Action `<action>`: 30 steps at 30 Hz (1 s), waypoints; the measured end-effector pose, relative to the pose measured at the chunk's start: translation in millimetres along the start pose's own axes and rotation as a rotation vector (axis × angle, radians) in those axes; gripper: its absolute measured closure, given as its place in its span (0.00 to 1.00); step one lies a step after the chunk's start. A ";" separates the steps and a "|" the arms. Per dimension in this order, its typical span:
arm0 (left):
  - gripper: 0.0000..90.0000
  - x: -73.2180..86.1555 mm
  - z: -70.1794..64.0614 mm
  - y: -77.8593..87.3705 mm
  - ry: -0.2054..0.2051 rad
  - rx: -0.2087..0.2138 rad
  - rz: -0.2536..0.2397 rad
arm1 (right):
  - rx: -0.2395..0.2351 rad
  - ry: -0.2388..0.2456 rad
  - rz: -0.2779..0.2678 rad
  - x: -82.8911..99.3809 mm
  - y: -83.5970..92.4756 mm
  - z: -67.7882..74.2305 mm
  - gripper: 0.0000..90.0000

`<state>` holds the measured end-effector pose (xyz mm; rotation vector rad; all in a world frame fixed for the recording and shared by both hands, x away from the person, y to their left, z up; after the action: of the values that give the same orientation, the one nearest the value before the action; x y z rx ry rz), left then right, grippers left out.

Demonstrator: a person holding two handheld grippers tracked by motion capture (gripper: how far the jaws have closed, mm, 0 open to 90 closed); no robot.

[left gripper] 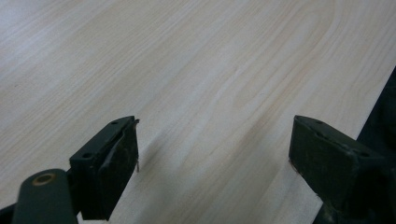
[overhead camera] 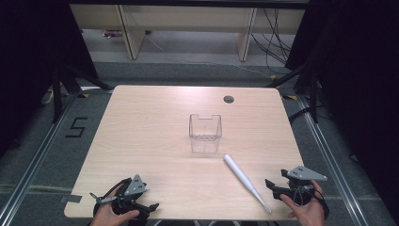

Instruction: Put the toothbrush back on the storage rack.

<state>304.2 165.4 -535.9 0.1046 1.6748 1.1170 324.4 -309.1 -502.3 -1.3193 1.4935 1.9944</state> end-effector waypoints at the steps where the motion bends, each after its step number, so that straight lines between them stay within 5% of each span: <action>1: 0.17 -0.1 -0.1 0.0 0.002 -0.001 -0.001 | 0.001 -0.018 0.011 0.4 0.0 1.0 0.29; 3: 0.17 -0.3 -0.4 0.2 0.003 0.000 -0.003 | -0.008 -0.036 0.000 -0.3 -0.7 2.4 0.29; 5: 0.17 -0.2 -0.4 0.0 0.005 -0.001 -0.005 | -0.016 0.016 -0.020 -2.8 -0.2 1.0 0.36; 6: 0.17 0.0 -0.2 0.1 0.004 0.000 -0.003 | -0.033 -0.032 -0.018 -2.9 0.9 6.9 0.38; 7: 0.17 0.0 -0.2 -0.1 0.006 -0.001 -0.004 | -0.050 0.004 -0.029 -4.6 0.2 6.0 0.40; 8: 0.17 0.0 -0.1 0.0 0.004 -0.001 -0.002 | -0.051 -0.013 -0.034 -5.5 1.4 10.1 0.47; 9: 0.17 0.0 -0.1 -0.1 0.005 0.000 -0.003 | -0.057 0.040 -0.060 -7.8 1.4 8.7 0.52; 10: 0.17 0.0 -0.1 0.0 0.005 0.000 -0.002 | -0.070 0.009 -0.052 -8.2 2.5 13.3 0.53; 12: 0.17 0.2 0.1 0.0 0.006 0.001 -0.001 | -0.087 0.047 -0.066 -10.4 3.0 14.9 0.61; 13: 0.17 0.2 0.0 0.2 0.007 0.000 -0.002 | -0.099 0.014 -0.047 -9.8 4.4 19.4 0.64; 15: 0.17 -0.2 -0.3 0.6 0.007 0.000 -0.007 | -0.106 0.054 -0.064 -11.0 2.5 20.1 0.69; 18: 0.17 0.3 0.6 0.0 0.006 -0.001 0.000 | -0.130 0.030 -0.038 -9.5 3.0 28.2 0.77; 21: 0.17 0.5 0.0 0.2 0.009 -0.004 -0.002 | -0.143 0.080 -0.046 -10.3 1.9 30.3 0.83; 22: 0.17 0.4 0.2 0.4 0.010 -0.003 -0.003 | -0.165 0.045 -0.036 -9.6 1.9 35.4 0.85; 25: 0.17 1.3 0.0 0.0 0.033 -0.010 -0.002 | -0.178 0.103 -0.038 -10.7 -0.6 38.4 0.89; 30: 0.17 0.8 0.5 0.2 0.010 -0.004 -0.001 | -0.217 0.141 -0.005 -9.1 -4.1 49.7 0.96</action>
<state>304.2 166.2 -536.3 0.0954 1.6807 1.1219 308.3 -261.5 -496.0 -1.5783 1.3604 2.1493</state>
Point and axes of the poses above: each handheld gripper's, and its own axes: y roughly backward along the jaws, x roughly out of its underside, z roughly to its left, the point moved 4 cm from there along -y, roughly forward along the jaws, and after that the axes turned 4 degrees about -z, right-handed, at the moved point
